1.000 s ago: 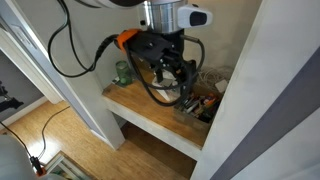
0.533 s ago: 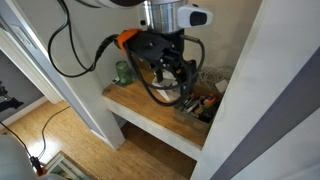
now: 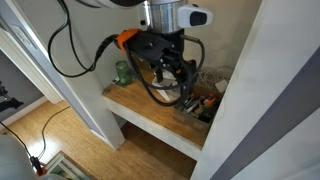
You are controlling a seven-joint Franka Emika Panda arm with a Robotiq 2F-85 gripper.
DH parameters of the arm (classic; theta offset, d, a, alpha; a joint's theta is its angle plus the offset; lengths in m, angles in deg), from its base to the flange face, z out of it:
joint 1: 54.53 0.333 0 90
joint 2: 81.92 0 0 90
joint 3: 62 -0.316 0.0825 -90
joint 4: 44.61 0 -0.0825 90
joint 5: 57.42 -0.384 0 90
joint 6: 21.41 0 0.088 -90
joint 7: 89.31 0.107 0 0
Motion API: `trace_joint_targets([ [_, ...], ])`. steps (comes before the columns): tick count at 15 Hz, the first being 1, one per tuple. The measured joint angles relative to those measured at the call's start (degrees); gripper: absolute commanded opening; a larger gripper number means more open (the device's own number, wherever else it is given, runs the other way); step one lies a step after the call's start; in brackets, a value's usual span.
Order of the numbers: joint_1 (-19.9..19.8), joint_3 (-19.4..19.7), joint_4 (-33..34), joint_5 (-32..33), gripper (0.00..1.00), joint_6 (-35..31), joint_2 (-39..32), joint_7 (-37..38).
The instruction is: Move the green bottle backwards
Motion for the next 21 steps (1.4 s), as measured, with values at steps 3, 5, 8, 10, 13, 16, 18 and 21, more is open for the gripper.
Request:
trace_joint_targets([
  [3,0.00,0.00,0.00,0.00,1.00,0.00,0.00,0.00],
  [5,0.00,0.00,0.00,0.00,1.00,0.00,0.00,0.00],
  [8,1.31,-0.86,0.00,-0.76,1.00,-0.05,0.03,0.21],
  [10,3.60,-2.76,0.00,-2.83,1.00,0.07,0.06,1.54],
  [13,6.62,-7.68,-0.09,-5.04,1.00,0.53,-0.13,9.61],
  [16,9.19,-12.79,-0.09,-8.24,1.00,0.22,-0.97,19.82],
  [18,10.55,-16.14,0.01,-9.70,1.00,-0.93,-2.09,26.71],
  [21,11.95,-20.74,0.39,-10.10,1.00,-5.83,-4.60,35.78],
])
